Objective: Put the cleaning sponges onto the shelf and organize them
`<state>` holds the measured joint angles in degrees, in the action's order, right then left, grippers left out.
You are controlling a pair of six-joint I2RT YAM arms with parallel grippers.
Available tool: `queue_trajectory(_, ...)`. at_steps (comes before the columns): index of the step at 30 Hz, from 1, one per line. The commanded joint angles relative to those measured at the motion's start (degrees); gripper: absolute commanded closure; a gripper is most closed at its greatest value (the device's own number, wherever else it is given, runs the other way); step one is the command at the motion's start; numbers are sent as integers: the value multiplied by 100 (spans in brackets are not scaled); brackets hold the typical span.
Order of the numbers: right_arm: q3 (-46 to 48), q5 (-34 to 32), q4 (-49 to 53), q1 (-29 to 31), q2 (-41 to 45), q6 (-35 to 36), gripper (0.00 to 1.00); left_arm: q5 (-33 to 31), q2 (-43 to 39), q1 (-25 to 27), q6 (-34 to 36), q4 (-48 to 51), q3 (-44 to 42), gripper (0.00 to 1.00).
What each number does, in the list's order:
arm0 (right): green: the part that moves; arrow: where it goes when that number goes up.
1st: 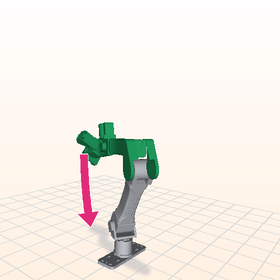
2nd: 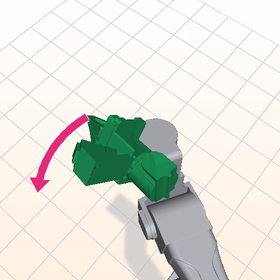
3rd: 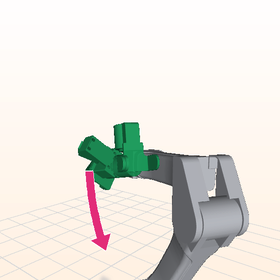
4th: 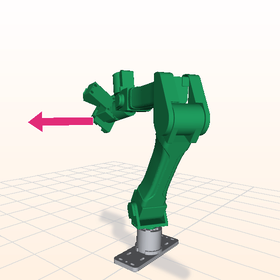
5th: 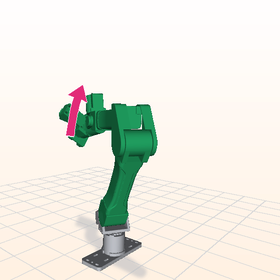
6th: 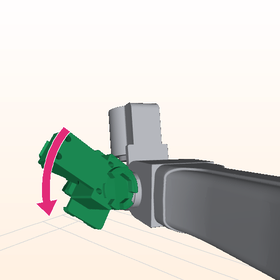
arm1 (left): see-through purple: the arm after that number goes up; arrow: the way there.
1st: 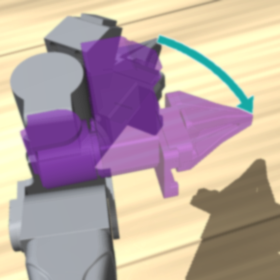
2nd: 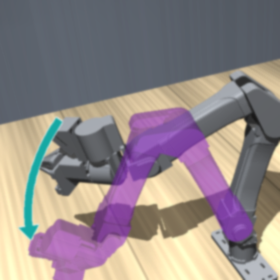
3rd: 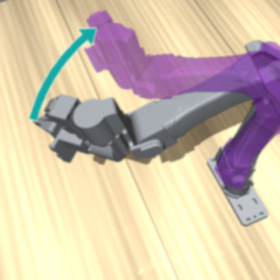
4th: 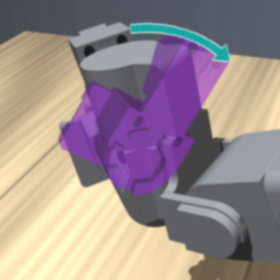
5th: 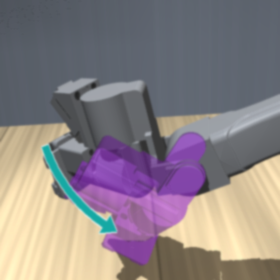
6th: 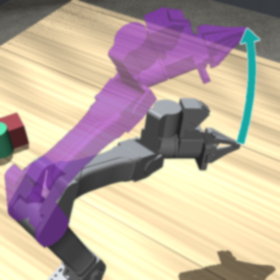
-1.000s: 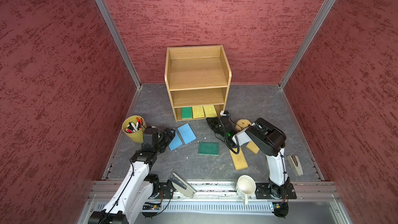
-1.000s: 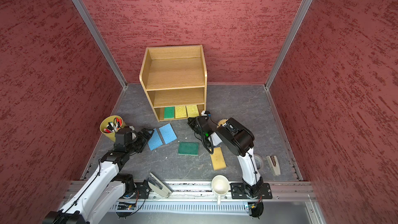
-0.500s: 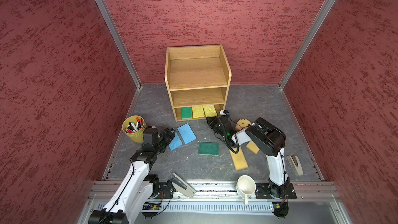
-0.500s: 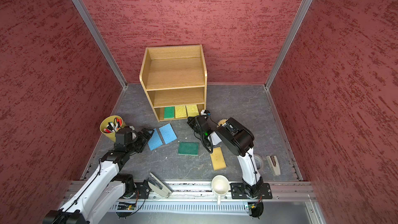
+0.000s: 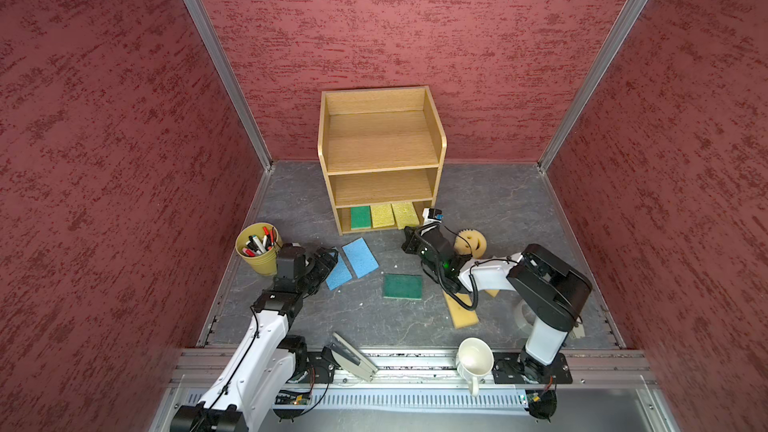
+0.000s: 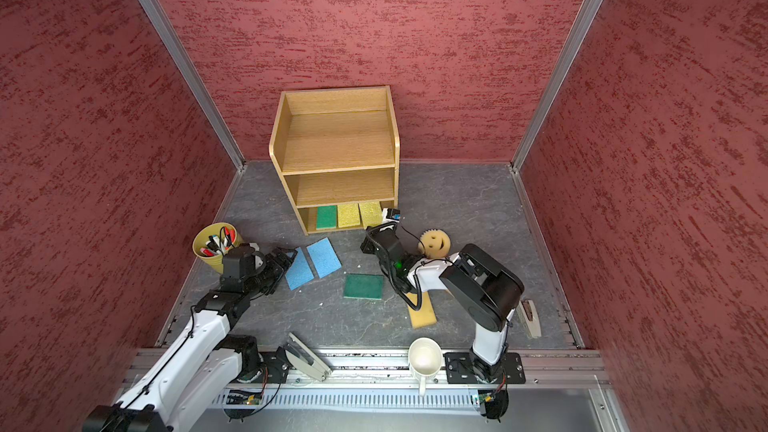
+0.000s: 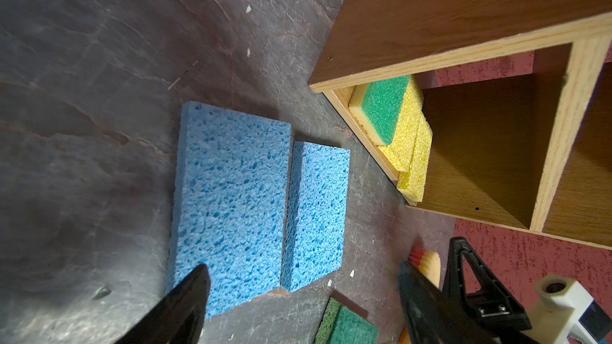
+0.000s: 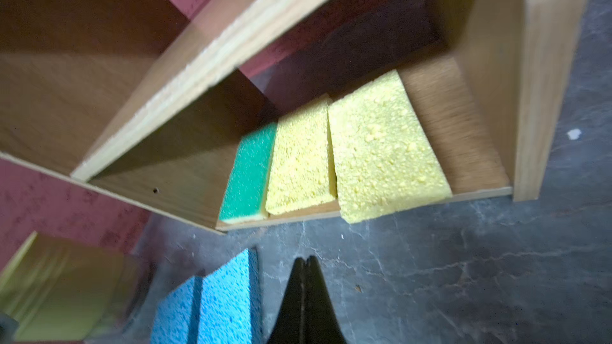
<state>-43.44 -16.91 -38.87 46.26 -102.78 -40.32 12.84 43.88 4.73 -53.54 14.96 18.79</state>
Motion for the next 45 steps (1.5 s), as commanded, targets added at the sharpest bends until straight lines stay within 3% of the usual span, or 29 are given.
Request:
queue_trajectory(1,-207,-81,354,-15,-164,613,100,-106,-20,6,66,-81,62,12)
queue_trajectory(15,-1117,473,141,-355,-1312,-278,100,-8,-54,-50,97,-80,47,10)
queue_trajectory(45,-1135,691,45,-549,-1573,-1022,100,37,-71,-170,94,-77,-14,10)
